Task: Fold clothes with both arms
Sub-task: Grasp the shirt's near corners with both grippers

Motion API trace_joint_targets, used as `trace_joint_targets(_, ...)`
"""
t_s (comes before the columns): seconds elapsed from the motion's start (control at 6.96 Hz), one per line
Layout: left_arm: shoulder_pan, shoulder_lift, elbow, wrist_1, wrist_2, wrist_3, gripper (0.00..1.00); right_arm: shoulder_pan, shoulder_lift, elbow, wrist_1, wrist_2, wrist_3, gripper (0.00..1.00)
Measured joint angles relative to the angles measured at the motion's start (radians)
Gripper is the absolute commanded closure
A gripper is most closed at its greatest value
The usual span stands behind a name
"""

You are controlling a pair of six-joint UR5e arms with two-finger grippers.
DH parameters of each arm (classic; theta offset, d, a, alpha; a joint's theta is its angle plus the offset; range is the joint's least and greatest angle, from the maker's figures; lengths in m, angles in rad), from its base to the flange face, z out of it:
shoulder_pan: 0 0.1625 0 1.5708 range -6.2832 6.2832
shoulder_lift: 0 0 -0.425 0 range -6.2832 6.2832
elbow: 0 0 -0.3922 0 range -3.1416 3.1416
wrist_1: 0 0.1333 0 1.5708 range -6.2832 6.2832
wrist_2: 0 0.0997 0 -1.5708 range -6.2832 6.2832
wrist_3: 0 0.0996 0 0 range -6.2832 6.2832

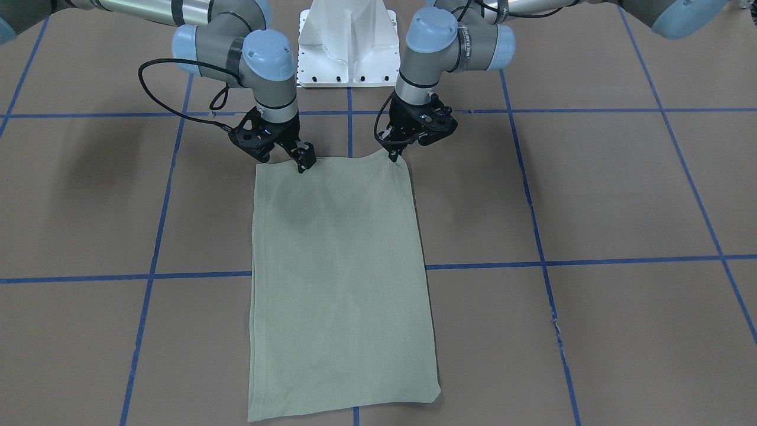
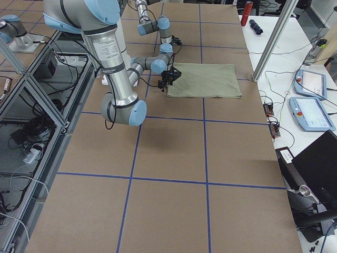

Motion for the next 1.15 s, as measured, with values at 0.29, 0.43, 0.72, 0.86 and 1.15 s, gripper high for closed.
trace_joint_targets(0.29, 0.000, 0.000, 0.000, 0.000, 0.000, 0.000, 1.00, -0.008, -0.002, -0.001, 0.006, -0.001, -0.005, 0.00)
trace_joint_targets(0.43, 0.000, 0.000, 0.000, 0.000, 0.000, 0.000, 1.00, -0.009, -0.002, -0.001, 0.008, 0.000, -0.010, 0.00)
trace_joint_targets(0.72, 0.001, 0.000, 0.000, -0.001, 0.000, -0.001, 1.00, -0.010, -0.002, -0.001, 0.015, 0.000, -0.018, 0.00)
trace_joint_targets(0.86, 0.001, 0.001, 0.000, -0.001, 0.000, -0.001, 1.00, -0.010, -0.004, -0.006, 0.036, -0.003, -0.018, 0.00)
trace_joint_targets(1.15, 0.002, 0.001, 0.000, -0.002, 0.000, -0.001, 1.00, -0.007, -0.008, -0.023, 0.095, -0.008, -0.017, 0.00)
